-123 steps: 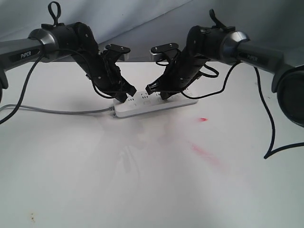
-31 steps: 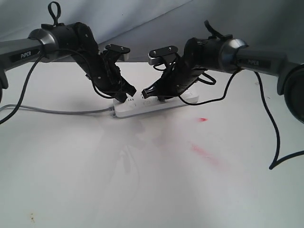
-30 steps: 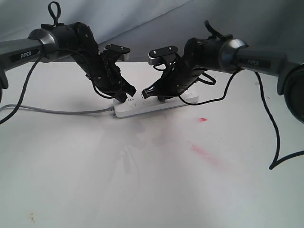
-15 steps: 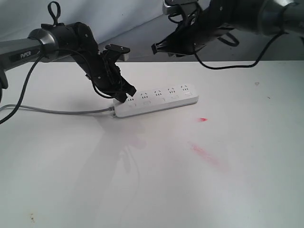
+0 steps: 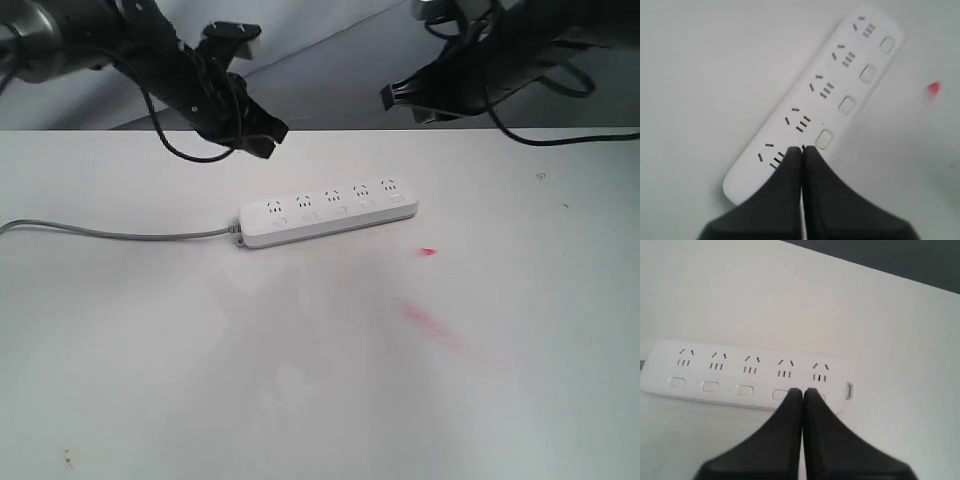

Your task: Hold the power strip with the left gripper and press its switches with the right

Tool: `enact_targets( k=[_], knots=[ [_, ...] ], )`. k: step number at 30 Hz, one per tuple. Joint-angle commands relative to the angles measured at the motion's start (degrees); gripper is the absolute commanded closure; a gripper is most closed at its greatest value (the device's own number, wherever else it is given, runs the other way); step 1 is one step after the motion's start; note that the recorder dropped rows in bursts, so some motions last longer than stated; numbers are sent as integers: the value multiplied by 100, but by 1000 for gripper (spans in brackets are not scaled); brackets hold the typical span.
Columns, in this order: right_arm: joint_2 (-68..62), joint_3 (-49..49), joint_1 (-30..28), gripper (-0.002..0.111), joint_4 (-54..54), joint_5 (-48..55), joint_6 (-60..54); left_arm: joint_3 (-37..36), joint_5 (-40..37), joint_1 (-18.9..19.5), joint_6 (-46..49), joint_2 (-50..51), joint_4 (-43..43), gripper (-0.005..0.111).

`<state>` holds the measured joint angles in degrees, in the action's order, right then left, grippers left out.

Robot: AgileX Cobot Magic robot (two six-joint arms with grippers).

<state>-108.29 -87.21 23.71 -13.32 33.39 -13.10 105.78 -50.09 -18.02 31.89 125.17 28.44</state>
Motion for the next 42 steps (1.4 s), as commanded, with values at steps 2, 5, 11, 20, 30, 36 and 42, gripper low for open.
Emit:
enact_targets(
  k=[2, 5, 11, 20, 30, 36, 42],
  knots=[
    [1213, 1132, -292, 108, -171, -302, 34, -1367, 654, -16, 271, -1220, 104, 107],
    [1995, 1759, -316, 108, -187, -368, 34, -2285, 1282, -16, 271, -1944, 122, 107],
    [3655, 3117, -316, 108, -321, -960, 275, -4096, 2615, -16, 271, -3617, 495, 107],
    [6003, 4985, -316, 108, -535, -2148, 463, -6343, 4262, -16, 271, -6417, 701, 107],
    [7639, 6660, -316, 108, -366, -3063, 376, -8589, 5608, -16, -316, -8874, 701, 107],
    [8213, 7703, -316, 108, -408, -3456, 447, -9553, 6067, -16, -624, -9930, 711, 107],
    [8721, 8721, -316, 108, -433, -4387, 447, -10285, 6566, -16, -862, -10652, 711, 107]
  ],
)
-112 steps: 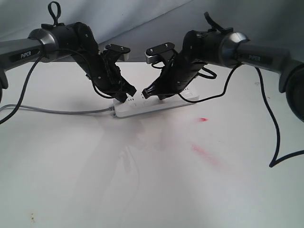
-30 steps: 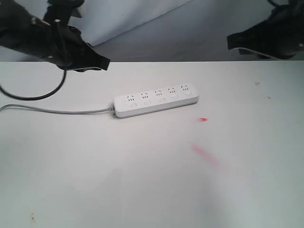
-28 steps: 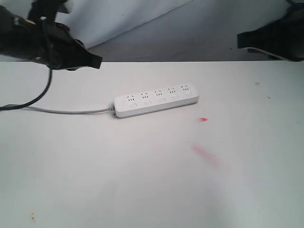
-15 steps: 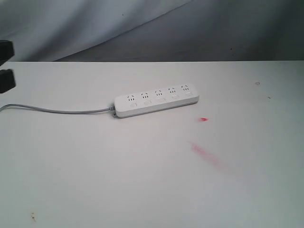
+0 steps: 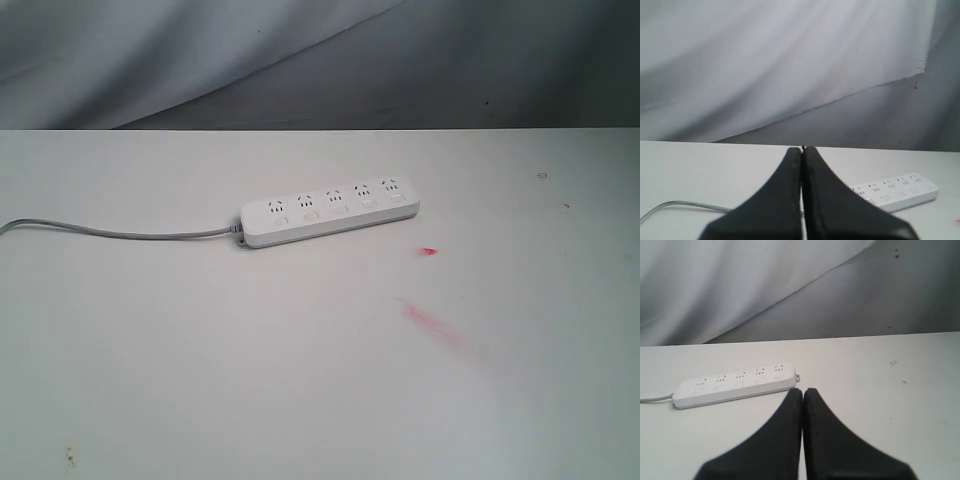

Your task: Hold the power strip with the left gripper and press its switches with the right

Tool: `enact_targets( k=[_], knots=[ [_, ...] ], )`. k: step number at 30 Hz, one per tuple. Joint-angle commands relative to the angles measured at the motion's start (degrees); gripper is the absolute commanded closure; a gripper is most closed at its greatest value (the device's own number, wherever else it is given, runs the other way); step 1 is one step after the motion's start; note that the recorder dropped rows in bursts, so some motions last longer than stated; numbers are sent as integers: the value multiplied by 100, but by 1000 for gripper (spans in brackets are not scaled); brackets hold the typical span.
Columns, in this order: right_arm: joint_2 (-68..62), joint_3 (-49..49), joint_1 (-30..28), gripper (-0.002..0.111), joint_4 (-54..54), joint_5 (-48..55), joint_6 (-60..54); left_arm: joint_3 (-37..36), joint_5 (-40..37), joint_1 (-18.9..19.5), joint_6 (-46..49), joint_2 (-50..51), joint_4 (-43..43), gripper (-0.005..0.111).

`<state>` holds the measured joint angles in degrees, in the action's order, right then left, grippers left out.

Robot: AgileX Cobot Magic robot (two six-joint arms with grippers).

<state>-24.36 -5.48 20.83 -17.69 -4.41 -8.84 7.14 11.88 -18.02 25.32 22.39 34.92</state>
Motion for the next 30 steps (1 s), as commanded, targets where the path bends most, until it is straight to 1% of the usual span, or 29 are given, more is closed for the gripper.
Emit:
enact_targets(
  k=[1, 4, 6, 13, 16, 30],
  knots=[
    [400, 548, -28, 108, 4, -667, 21, -524, 412, -16, -237, -434, 63, 107],
    [633, 548, -28, 108, 28, -365, -13, -714, 557, -16, -235, -590, 63, 107],
    [711, 548, -28, 108, 54, -250, -37, -714, 266, -16, 91, -602, 39, 107],
    [739, 548, -28, 108, 54, 220, -51, -714, 165, -26, 105, -602, -75, 107],
    [739, 548, -28, 108, 54, 200, -51, -714, 27, -26, -59, -602, -75, 107],
    [739, 548, -28, 108, 54, 200, -51, -714, 27, -26, -89, -602, -75, 107]
  ],
)
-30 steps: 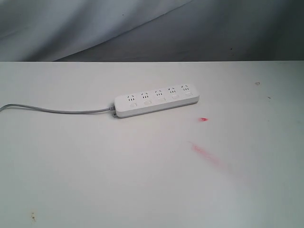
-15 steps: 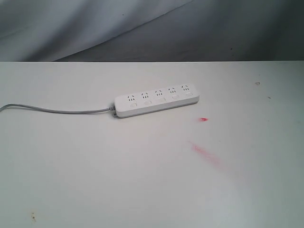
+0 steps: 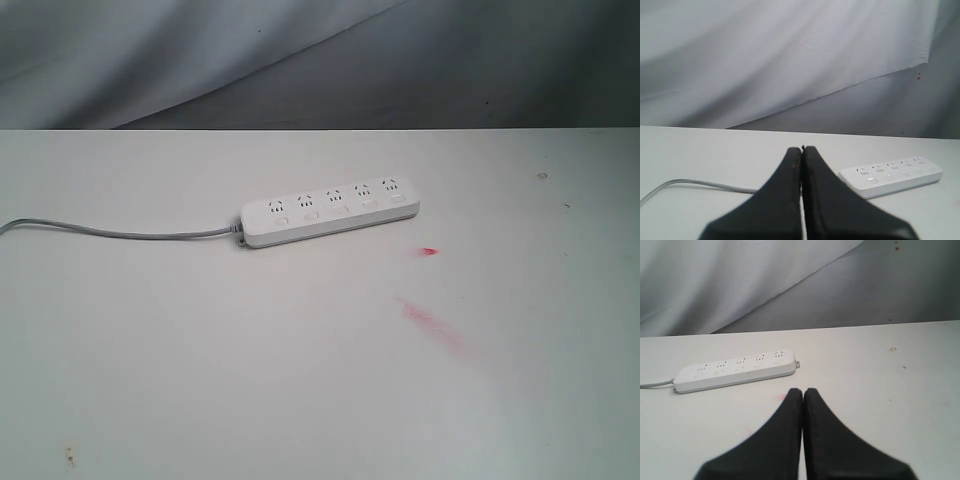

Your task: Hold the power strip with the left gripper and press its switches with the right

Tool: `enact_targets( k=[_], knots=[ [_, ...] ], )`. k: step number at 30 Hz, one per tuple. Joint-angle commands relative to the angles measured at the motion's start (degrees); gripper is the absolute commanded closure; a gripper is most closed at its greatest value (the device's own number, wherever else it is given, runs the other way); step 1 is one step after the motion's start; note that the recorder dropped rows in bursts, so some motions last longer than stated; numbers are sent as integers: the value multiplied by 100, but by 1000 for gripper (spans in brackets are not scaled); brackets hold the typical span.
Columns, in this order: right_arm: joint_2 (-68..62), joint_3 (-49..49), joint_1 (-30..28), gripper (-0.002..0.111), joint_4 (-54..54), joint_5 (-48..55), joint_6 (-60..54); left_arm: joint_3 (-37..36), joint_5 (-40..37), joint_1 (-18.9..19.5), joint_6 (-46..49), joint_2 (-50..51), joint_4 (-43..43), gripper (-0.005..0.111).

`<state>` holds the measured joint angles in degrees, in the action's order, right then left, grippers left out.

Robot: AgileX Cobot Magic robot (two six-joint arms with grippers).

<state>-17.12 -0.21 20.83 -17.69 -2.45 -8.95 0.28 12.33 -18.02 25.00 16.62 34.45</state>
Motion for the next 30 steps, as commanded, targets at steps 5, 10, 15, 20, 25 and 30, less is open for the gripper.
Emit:
enact_targets(
  k=[5, 10, 15, 20, 25, 30],
  knots=[
    [16, 21, -28, 108, 54, 4, -41, -28, -18, -26, -57, -25, -28, 107],
    [16, 21, -28, 108, 18, 2, -41, -28, -18, -26, -57, -25, -28, 107],
    [16, 21, -28, 108, 3, 2, -29, -28, -18, -26, -57, -25, -28, 107],
    [16, 21, -28, 108, 3, 2, -29, -28, -18, -26, -55, -159, -28, 107],
    [16, 21, -28, 108, 3, 2, -29, -28, -135, -26, 211, -1011, -56, 107],
    [16, 21, -28, 108, 3, 2, -29, -28, -648, -26, 492, -1601, -135, 107]
  ],
)
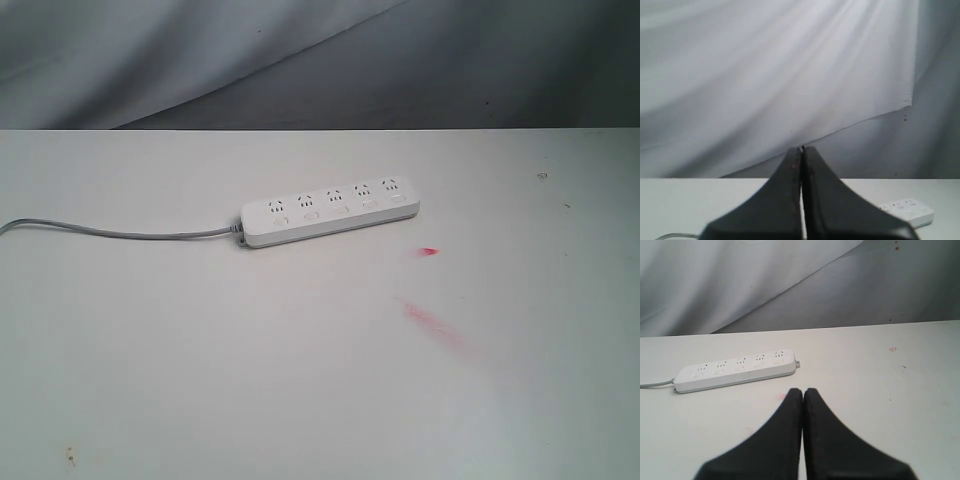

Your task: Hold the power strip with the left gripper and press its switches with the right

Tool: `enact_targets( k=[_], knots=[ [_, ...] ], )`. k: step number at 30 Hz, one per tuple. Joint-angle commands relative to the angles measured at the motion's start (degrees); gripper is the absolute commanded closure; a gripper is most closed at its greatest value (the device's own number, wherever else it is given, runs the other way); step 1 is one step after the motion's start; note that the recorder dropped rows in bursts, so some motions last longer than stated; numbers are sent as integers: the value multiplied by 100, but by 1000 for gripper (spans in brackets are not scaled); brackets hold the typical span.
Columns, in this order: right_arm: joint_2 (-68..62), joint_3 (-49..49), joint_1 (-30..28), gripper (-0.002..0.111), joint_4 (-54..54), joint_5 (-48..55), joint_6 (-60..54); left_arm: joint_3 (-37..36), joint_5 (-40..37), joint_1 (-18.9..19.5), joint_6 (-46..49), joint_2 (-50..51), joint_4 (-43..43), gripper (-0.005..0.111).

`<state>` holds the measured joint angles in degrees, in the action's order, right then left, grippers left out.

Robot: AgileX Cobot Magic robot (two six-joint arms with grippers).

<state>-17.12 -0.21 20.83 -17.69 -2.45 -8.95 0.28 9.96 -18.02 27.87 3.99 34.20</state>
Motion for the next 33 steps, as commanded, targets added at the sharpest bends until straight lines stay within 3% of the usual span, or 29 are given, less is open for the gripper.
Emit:
enact_targets(
  k=[1, 4, 7, 11, 21, 33],
  knots=[
    [16, 21, -28, 108, 3, 2, -29, -28, -546, -16, 136, -389, -260, 107],
    [16, 21, -28, 108, 3, 2, -29, -28, -1124, 11, -598, -399, -1165, 107],
    [16, 21, -28, 108, 3, 2, -29, -28, -1465, 277, -1867, -399, -2366, 107],
    [16, 21, -28, 108, 3, 2, -29, -28, -1803, 656, -2953, -399, -3198, 107],
    [16, 21, -28, 108, 3, 2, -29, -28, -2060, 709, -3587, -399, -3641, 107],
    [16, 21, -28, 108, 3, 2, -29, -28, -2052, 709, -3331, -399, -3557, 107]
  ],
)
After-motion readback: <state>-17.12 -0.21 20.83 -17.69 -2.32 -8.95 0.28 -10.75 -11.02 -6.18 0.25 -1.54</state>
